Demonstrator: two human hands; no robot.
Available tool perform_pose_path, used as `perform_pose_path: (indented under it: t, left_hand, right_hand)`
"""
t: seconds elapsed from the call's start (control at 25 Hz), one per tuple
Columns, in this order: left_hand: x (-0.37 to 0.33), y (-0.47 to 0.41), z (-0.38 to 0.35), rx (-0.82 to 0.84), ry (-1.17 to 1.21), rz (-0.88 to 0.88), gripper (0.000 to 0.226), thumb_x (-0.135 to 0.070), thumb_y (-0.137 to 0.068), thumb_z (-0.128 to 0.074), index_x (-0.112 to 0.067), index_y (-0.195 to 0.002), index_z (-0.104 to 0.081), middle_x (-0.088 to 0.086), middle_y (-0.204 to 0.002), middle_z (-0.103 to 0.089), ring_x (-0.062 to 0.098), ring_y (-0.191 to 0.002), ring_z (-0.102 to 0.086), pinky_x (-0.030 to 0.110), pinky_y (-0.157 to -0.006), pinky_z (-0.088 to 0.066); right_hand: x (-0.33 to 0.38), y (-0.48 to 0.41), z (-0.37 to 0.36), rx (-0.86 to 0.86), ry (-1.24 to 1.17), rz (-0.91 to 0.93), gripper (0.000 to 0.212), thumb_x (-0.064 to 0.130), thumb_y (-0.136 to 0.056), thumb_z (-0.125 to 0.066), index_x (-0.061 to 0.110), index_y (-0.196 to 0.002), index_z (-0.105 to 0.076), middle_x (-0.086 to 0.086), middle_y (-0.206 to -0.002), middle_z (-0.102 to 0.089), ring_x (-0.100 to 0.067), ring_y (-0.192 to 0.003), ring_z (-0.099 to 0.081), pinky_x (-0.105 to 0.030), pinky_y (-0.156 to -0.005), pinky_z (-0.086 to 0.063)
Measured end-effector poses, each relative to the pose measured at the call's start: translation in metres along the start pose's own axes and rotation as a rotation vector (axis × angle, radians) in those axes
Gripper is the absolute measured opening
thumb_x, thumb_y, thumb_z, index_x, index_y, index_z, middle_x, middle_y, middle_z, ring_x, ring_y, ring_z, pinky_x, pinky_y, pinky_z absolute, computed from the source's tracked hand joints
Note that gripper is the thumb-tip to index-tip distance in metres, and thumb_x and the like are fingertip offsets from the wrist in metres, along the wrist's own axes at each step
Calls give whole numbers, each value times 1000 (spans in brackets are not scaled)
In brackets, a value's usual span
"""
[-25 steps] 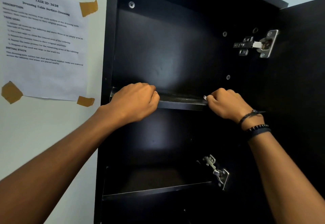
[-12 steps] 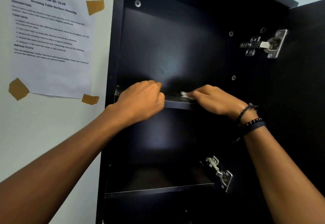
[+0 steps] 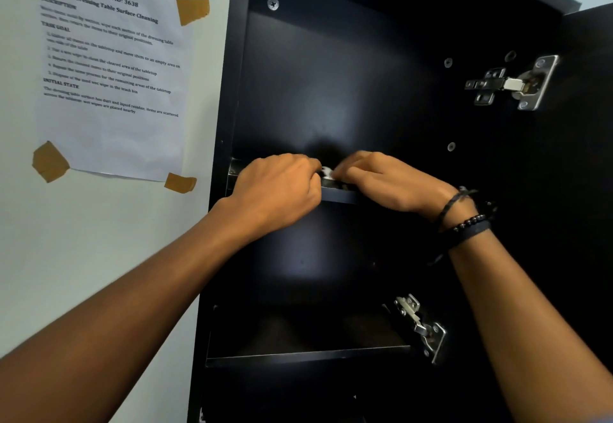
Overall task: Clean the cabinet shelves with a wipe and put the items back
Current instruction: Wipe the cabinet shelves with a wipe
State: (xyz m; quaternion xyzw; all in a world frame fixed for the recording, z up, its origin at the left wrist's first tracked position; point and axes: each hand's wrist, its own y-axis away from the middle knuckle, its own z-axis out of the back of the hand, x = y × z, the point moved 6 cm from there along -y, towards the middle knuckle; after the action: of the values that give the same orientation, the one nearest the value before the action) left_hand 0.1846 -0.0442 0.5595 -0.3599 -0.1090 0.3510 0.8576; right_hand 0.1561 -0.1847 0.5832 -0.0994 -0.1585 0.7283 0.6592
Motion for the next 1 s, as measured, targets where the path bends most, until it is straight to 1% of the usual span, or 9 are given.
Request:
perform_pose_path:
  t: [0.12,0.2,0.28,0.36,0.44,0.6,0.68,0.84,1.0]
  left_hand:
    - [1,3,2,-41,-19,-16,33,-28,-93,-35,-26,-115,-60,-1,-116,-65,26,-102,-61,37,-80,-45]
    - [3,5,2,-60,-29,-21,34,-28,-93,-34,-26,-114,-61,-2,-117,-65,25,-104,-61,38,-82,-48]
    - [4,5,2,-78,-38,-31,33,-27,-93,-34,-24,-110,-62,-2,-114,-66,24,-102,-61,38,-81,-50]
    - [3,5,1,-89,-36,-42,33,-27,-93,-34,-22,-108,-63,-1,-110,-67,23,-98,-62,38,-79,-50]
    - [3,6,1,-101,-33,-41,33,-26,-94,-34,-22,-108,-63,-1,-109,-67,22,-97,-62,38,-78,-50]
    - [5,6,1,-137,-50,-50,32,-26,-93,-34,-21,-105,-64,1,-105,-67,23,-94,-62,37,-76,-51]
    - [4,5,0,-152,-62,-52,32,-26,-93,-34,-21,-104,-64,0,-102,-67,22,-90,-63,36,-73,-50]
    - [3,5,-4,-152,-69,-49,33,-26,-92,-33,-22,-103,-64,0,-103,-68,23,-91,-64,39,-73,-52]
    - [6,3,-5,-152,-79,-31,33,-26,-92,-34,-21,-102,-65,2,-103,-68,25,-92,-64,39,-72,-52]
  right_hand:
    - [16,-10,-8,30,-7,47,46,41,-93,-34,9,-97,-66,-9,-103,-68,-24,-99,-62,-43,-90,-48]
    - [-8,-6,-3,56,71,-104,46,46,-94,-35,12,-87,-64,-7,-98,-68,-24,-95,-62,-36,-84,-50]
    - [-38,8,14,68,310,-291,41,43,-95,-36,13,-83,-61,-16,-104,-65,-34,-100,-60,-31,-76,-44]
    - [-62,24,26,130,476,-439,44,38,-96,-36,5,-107,-62,-23,-121,-58,-38,-110,-56,-34,-82,-42]
    - [-73,31,30,219,528,-490,40,35,-96,-39,4,-111,-59,-22,-124,-56,-38,-110,-56,-35,-86,-44]
    - [-71,43,42,325,593,-396,14,9,-83,-48,11,-70,-53,-10,-80,-59,-33,-87,-62,-33,-69,-47]
    - [-74,53,52,295,561,-362,19,0,-74,-48,13,-63,-57,-7,-71,-60,-29,-79,-63,-37,-69,-54]
    - [-82,47,53,31,419,-397,30,1,-77,-54,19,-93,-73,-10,-97,-69,-30,-95,-65,-31,-77,-53]
    - [-36,24,28,-143,165,-147,33,3,-77,-58,24,-96,-76,-1,-99,-74,-17,-100,-67,-30,-90,-54]
